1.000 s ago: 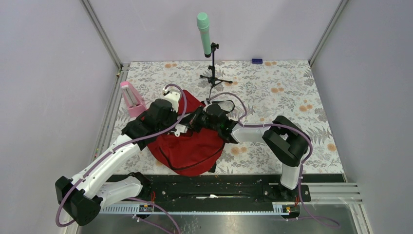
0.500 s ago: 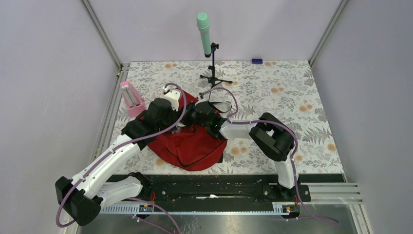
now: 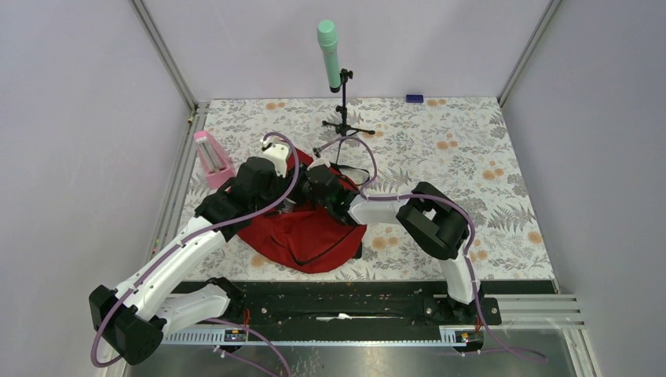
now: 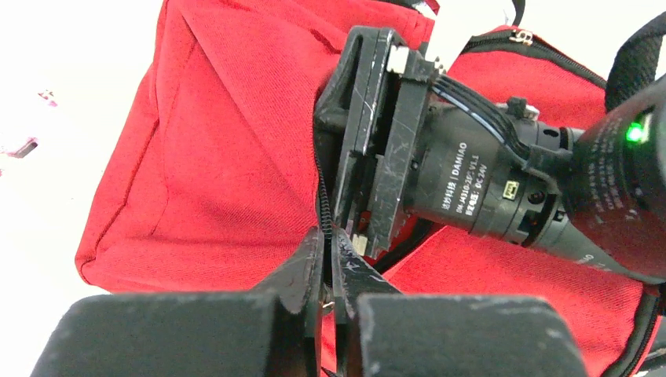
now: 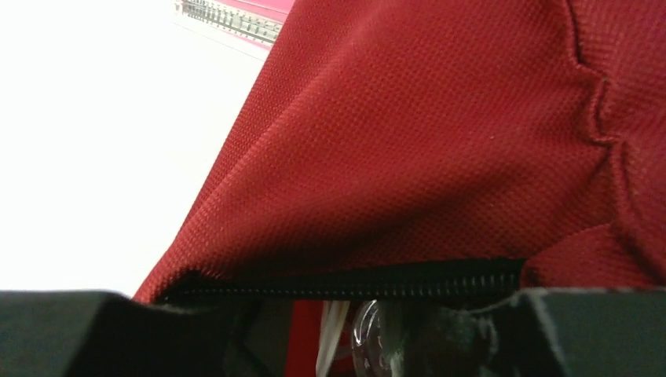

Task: Pack the student bag
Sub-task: Place the stationery in the student bag.

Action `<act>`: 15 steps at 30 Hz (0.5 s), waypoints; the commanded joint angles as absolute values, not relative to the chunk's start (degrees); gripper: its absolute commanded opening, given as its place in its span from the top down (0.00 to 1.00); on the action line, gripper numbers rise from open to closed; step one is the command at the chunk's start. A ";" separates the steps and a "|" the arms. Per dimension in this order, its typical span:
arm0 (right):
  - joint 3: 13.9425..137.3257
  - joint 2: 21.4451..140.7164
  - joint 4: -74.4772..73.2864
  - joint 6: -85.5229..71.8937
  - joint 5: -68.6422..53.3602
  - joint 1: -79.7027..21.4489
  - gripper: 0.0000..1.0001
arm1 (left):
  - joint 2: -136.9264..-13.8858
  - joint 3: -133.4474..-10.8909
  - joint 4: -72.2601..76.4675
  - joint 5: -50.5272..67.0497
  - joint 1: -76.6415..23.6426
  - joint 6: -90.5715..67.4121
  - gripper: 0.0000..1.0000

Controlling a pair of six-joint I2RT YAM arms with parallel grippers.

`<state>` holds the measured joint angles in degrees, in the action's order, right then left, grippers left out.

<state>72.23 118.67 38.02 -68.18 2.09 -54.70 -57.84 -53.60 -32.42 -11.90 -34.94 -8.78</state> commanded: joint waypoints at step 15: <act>62.57 108.10 40.71 -59.76 3.78 -54.23 0.35 | -55.20 -53.61 -30.22 -11.01 -33.85 -9.71 1.00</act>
